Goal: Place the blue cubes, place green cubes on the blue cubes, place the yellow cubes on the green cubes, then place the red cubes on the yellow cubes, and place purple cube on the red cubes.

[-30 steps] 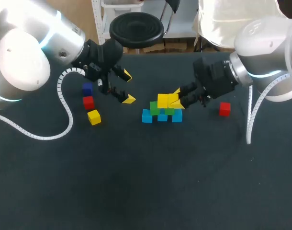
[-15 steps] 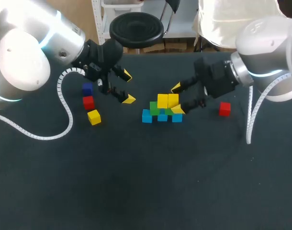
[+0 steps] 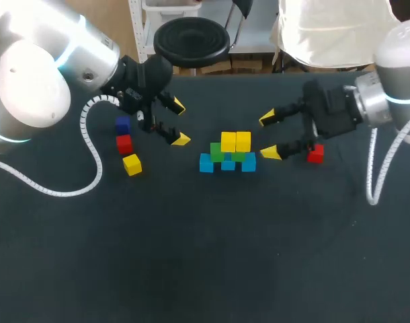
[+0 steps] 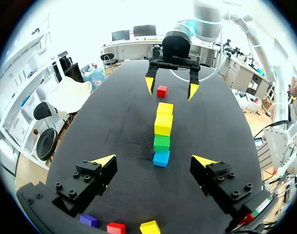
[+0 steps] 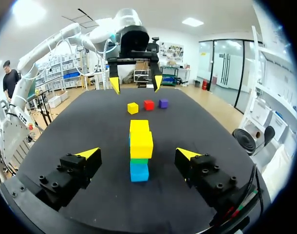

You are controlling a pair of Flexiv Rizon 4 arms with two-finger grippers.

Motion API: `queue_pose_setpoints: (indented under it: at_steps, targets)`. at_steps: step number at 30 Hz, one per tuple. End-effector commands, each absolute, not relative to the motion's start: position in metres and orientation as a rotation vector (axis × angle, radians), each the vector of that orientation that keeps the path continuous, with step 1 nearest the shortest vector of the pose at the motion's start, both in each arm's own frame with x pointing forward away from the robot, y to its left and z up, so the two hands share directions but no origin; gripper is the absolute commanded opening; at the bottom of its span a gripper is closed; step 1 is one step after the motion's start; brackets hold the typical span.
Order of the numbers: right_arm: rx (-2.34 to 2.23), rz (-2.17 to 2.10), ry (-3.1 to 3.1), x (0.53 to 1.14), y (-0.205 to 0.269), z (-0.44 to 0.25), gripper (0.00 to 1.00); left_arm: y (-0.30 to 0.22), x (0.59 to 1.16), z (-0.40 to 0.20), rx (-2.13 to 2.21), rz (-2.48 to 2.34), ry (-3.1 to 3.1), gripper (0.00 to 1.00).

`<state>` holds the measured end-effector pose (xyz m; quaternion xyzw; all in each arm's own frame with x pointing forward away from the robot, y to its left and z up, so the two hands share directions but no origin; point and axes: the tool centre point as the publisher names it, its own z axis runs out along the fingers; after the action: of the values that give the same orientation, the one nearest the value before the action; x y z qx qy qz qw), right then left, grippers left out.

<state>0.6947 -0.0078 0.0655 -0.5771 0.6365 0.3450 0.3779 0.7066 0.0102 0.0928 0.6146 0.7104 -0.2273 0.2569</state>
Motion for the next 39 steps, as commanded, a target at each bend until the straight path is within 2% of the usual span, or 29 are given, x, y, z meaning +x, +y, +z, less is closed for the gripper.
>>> queue_pose_setpoints:
  at_steps: [1, 30, 39]
  targets:
    - [-1.478, 0.854, 1.634, 0.683, -0.021, 0.080, 1.00, 0.012, 0.706, 0.092, 1.666, -0.619, 1.919, 1.00]
    - [-1.510, 0.864, 1.582, 0.678, -0.025, 0.093, 1.00, 0.012, 0.706, 0.092, 1.666, -0.619, 1.919, 1.00]
    - [-1.510, 0.864, 1.582, 0.678, -0.025, 0.093, 1.00, 0.055, 0.678, 0.134, 1.567, -0.424, 1.862, 1.00]
